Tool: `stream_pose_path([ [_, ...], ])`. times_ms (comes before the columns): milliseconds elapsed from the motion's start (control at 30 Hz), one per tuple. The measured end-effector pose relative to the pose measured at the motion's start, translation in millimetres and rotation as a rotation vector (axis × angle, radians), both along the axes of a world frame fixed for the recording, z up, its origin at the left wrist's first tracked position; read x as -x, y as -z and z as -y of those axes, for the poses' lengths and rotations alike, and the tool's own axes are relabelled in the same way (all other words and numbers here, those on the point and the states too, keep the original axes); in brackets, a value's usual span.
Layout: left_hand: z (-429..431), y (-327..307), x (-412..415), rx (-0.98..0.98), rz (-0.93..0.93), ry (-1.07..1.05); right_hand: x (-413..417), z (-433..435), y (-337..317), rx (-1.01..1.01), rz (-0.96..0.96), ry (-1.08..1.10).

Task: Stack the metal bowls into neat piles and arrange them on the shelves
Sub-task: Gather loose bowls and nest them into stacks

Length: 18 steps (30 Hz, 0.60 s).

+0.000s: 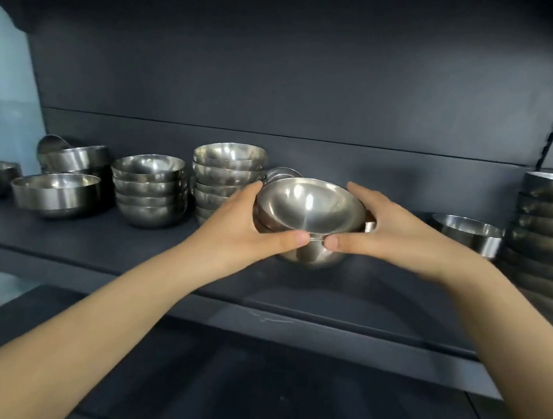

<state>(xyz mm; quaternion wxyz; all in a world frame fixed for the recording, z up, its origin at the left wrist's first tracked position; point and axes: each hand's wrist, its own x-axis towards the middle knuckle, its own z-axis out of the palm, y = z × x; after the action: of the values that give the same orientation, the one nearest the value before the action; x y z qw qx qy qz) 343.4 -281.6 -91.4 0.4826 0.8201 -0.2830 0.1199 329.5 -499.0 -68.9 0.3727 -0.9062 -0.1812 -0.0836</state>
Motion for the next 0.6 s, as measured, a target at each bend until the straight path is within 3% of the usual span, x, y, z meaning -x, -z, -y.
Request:
stream_pose_path([
  [267, -81.4, -36.4, 1.4, 0.093, -0.002, -0.109, -11.3, -90.3, -33.7, -0.153, 0.027, -0.06],
  [600, -228.1, -76.5, -97.2, 0.061, 0.02, -0.079, -81.7, -232.7, -65.7, -0.259, 0.142, 0.03],
])
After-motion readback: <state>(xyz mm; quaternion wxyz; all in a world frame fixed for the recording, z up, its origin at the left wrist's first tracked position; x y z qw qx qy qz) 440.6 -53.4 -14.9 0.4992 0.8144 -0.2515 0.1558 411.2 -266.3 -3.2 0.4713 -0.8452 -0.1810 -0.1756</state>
